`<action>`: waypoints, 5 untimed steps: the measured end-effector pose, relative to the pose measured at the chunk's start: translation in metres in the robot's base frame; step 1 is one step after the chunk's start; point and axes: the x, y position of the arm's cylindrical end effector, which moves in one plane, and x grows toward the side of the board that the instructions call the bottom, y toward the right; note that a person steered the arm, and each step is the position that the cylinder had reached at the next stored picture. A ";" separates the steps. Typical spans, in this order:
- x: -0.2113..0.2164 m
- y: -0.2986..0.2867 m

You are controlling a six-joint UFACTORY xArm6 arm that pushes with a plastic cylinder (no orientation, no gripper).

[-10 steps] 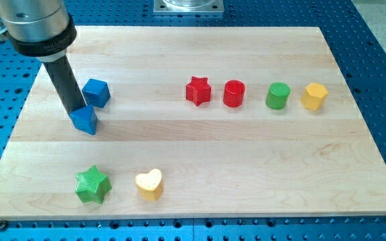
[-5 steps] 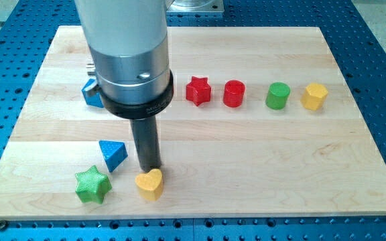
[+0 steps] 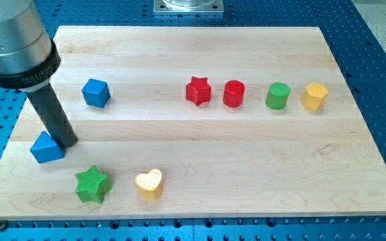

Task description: Move the triangle to the left of the green star

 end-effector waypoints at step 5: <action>0.067 0.009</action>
